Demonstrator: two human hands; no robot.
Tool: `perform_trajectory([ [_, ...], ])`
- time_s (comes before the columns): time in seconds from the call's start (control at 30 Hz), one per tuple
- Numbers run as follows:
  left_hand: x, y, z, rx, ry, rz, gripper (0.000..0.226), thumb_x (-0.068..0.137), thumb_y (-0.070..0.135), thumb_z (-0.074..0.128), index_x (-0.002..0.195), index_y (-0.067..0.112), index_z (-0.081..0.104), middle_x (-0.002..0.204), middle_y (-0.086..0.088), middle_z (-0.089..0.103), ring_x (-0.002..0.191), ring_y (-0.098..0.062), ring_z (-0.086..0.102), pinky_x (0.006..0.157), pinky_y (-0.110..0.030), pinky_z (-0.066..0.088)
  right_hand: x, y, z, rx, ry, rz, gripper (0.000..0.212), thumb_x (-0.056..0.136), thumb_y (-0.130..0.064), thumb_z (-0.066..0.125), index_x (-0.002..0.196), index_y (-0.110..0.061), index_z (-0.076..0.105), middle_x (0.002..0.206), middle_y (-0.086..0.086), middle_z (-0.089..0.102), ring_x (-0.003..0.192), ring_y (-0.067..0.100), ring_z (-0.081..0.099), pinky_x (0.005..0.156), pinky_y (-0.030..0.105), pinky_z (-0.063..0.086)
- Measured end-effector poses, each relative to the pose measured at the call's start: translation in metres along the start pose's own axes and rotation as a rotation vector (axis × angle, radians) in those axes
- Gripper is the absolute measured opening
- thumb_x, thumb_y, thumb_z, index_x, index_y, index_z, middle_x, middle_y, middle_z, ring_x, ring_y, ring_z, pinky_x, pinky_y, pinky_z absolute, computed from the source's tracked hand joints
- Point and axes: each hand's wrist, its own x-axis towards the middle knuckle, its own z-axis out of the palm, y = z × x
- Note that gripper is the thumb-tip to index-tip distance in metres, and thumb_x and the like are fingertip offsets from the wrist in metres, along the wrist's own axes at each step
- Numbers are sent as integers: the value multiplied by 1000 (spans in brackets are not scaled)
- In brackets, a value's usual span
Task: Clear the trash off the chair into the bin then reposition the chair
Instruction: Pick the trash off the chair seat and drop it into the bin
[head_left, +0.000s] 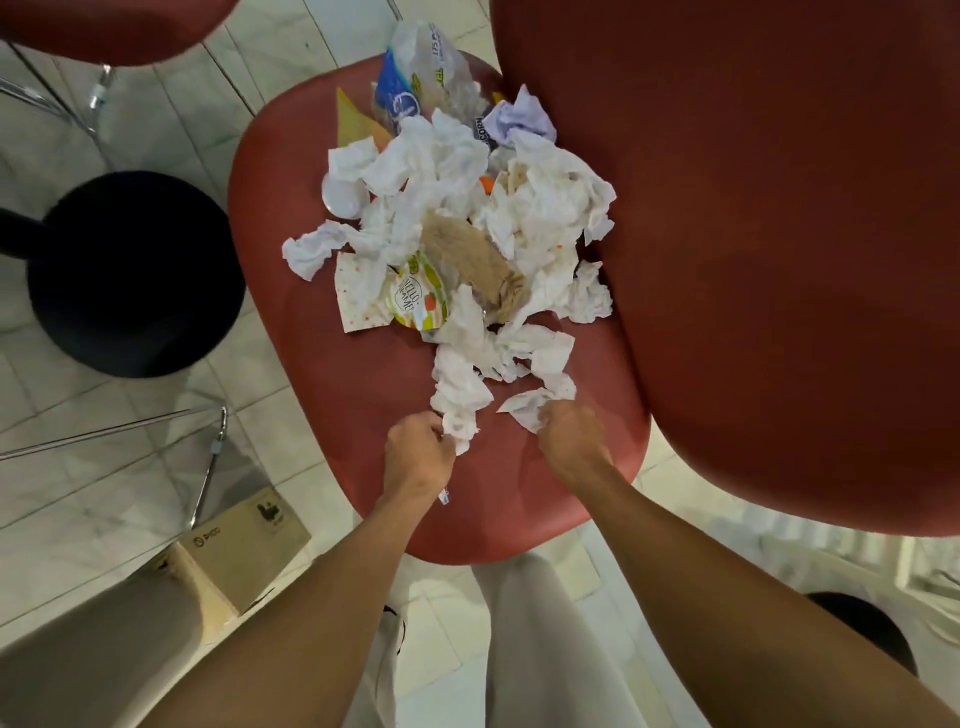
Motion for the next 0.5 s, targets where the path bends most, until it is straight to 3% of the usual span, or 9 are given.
perform_trajectory([
  [0.1,-18,-1,-14,-32,11,12,10,79,7,62,72,10,68,68,1,66,66,-18,62,64,-28,49,-16,-6,0,-14,53,-8,37,88,-1,50,122,-13,54,126,10,51,106,32,57,86,35,50],
  [0.17,-28,-2,-20,-55,10,6,15,79,8,62,66,16,62,64,5,63,61,-13,59,60,-24,43,-18,-9,-2,-4,130,-3,58,88,-6,59,138,-24,37,133,10,31,109,31,52,88,37,52],
  [0.23,-36,-7,-27,-83,29,19,18,78,9,63,64,21,61,59,8,60,57,-8,56,56,-19,38,-11,-14,-3,57,112,4,68,87,-10,63,143,-33,31,139,10,22,113,31,48,92,41,50],
  [0.3,-41,-14,-33,-106,45,34,15,78,11,63,65,18,64,59,8,60,57,-8,56,52,-15,36,1,-16,1,0,66,-28,52,87,-12,62,135,-26,46,137,11,34,116,32,50,93,41,49],
  [0.37,-43,-23,-38,-107,56,39,11,77,11,63,67,15,66,60,5,62,60,-11,59,54,-18,42,3,-22,5,-64,91,-53,27,87,-10,57,114,-11,62,120,14,54,108,34,57,87,39,49],
  [0.5,-56,-33,-50,-106,68,33,11,78,11,63,69,17,67,62,5,63,63,-12,59,62,-26,47,-21,-36,11,-40,67,-49,22,87,-6,50,99,-6,68,106,17,67,99,35,62,81,34,49],
])
